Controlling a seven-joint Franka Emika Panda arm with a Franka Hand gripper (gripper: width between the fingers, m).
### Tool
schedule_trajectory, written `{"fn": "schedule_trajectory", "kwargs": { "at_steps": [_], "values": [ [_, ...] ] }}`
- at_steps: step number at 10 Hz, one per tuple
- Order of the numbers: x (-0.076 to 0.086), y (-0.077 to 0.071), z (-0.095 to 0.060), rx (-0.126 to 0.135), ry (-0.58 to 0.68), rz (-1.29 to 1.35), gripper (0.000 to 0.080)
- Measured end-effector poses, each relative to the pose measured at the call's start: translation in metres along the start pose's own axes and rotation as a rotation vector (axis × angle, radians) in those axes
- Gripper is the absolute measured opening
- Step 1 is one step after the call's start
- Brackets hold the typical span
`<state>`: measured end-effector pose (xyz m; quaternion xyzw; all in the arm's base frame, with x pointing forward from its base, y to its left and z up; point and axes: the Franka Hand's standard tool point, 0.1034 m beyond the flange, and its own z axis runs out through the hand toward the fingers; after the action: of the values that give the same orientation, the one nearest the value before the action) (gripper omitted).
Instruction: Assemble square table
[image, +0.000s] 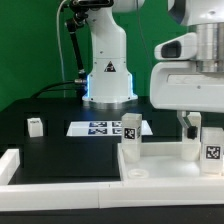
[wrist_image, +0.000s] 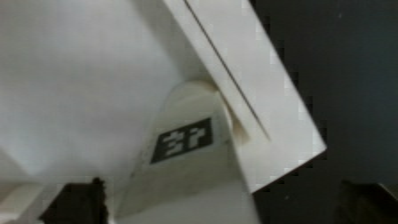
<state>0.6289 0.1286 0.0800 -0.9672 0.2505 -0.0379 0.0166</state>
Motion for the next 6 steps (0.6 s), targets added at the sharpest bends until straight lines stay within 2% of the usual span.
{"fn": "schedule_trajectory", "kwargs": {
  "at_steps": [2,4,6],
  "values": [
    [0.002,0.0024,0.0001,-0.001,0.0,0.041,0.0627],
    [0.0016,0.0039,0.0008,-0.002,-0.004,0.155,0.0295],
    [0.0017,0.006,0.0021,-0.006,-0.005,0.321,0.0295]
  ]
}}
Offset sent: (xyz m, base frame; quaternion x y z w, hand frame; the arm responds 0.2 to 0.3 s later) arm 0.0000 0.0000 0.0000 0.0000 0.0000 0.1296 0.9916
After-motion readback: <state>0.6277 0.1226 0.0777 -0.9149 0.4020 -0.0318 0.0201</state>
